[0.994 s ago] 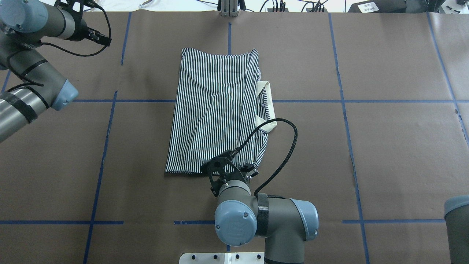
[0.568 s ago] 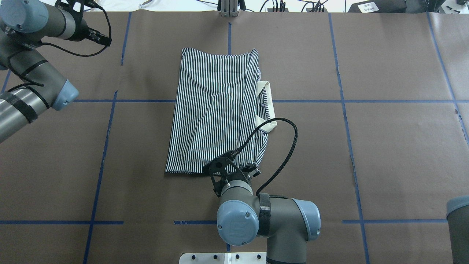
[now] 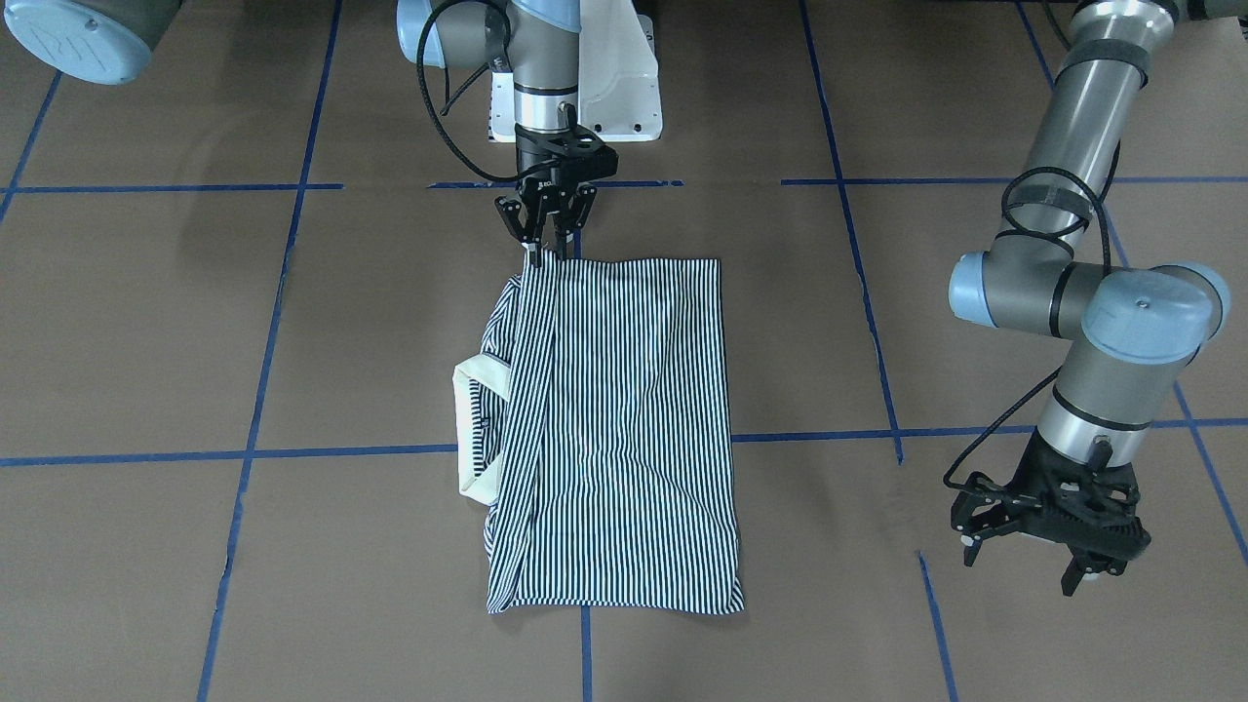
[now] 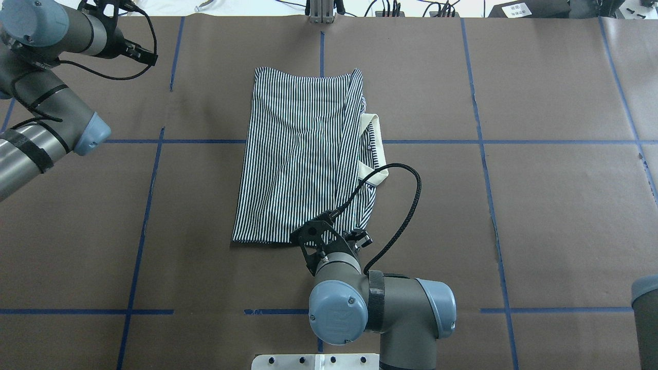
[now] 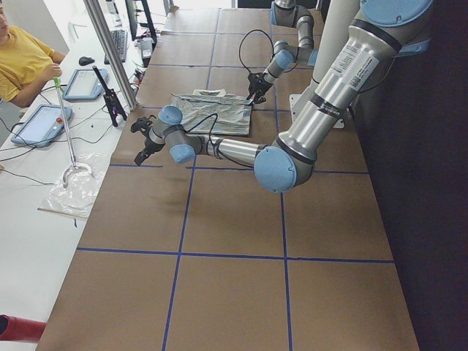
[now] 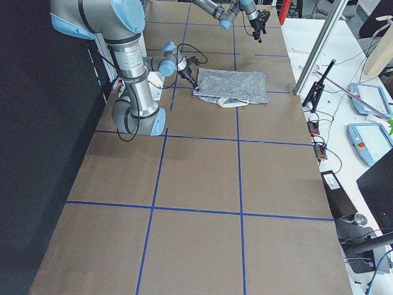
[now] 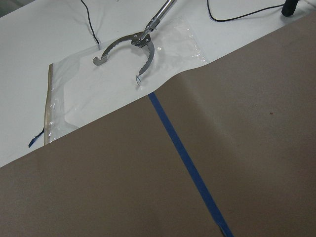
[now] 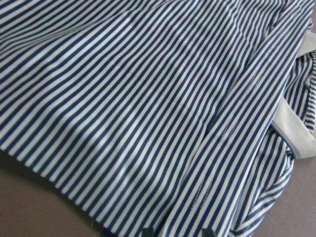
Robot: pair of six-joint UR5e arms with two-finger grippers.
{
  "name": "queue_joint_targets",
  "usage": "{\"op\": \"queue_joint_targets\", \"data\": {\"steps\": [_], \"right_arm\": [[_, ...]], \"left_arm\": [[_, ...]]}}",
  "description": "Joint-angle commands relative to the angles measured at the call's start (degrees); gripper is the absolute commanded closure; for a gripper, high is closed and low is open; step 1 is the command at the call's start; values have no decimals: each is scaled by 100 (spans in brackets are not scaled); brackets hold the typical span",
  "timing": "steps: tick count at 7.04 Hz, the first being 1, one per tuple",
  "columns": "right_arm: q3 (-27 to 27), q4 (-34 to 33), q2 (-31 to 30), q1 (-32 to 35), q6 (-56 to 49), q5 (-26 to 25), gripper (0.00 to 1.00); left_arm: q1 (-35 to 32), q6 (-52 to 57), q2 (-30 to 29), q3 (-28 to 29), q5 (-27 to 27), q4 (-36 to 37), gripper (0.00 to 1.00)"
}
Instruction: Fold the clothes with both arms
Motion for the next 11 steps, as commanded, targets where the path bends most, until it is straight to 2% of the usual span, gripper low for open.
{"op": "queue_joint_targets", "data": {"steps": [1,2,3,4,6,7,9,11], "right_arm": [[14,-7,-8,-6,-3,7,56],[23,-7,1,-6,6,7,64],[23,-7,1,-6,6,7,86],[32,-7,-16,3,84,-11,100],[49,-7,-25,38,303,-28,100],[310,-7,-173,73,340,-29,100],[804,-7,-953,73,706,-29,100],[823,-7,-1115,-225,1454,-151,100]], "left_arm": [[19,0,26,-9,0,0,0],[19,0,26,-9,0,-9,0],[27,-9,26,-9,0,-9,0],[28,-9,26,-17,0,-9,0],[28,-9,26,-26,0,-9,0],[28,-9,26,-35,0,-9,0],[36,-9,26,-35,0,-9,0],[54,-9,26,-26,0,0,0]]}}
